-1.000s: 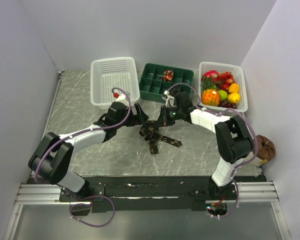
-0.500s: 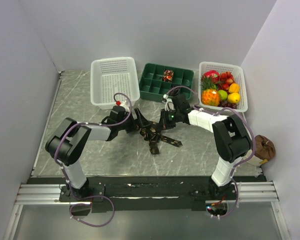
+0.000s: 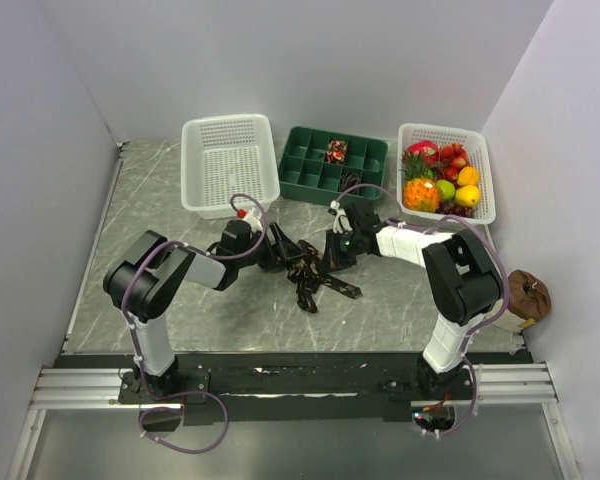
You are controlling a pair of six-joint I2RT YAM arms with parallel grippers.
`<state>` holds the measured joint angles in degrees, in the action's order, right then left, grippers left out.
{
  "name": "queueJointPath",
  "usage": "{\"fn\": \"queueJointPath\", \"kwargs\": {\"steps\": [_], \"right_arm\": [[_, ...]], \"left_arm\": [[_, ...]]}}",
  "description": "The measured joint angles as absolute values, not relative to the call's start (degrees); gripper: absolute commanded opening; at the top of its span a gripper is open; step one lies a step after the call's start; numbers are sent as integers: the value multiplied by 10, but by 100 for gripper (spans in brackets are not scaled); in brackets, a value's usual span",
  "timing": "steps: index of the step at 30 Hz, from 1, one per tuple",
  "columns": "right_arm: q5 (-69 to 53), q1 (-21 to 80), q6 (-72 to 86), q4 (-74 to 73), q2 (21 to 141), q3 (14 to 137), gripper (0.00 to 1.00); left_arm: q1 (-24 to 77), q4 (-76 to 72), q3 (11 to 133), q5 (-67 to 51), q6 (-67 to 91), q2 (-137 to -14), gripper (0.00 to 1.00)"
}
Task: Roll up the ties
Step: Roll the tie at the center of the board.
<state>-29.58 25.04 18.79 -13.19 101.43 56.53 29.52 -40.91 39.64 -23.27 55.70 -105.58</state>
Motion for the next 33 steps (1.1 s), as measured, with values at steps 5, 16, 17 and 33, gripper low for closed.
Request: {"fn": "queueJointPath", "kwargs": {"steps": [5,16,17,33], "right_arm": [[-295,255,192,-128,1014,562,1],[-300,269,214,-93,1034,566,1],[-301,272,215,-93,1040,572,1],[-308,284,221,-93,1109,693,4]], "left_arm": [[331,-407,400,-225,560,-1060,67],[359,-331,400,-145,516,-1014,14],[360,-322,400,-137,512,-1009,10],[397,-53,533,96,336,-951,1]]}}
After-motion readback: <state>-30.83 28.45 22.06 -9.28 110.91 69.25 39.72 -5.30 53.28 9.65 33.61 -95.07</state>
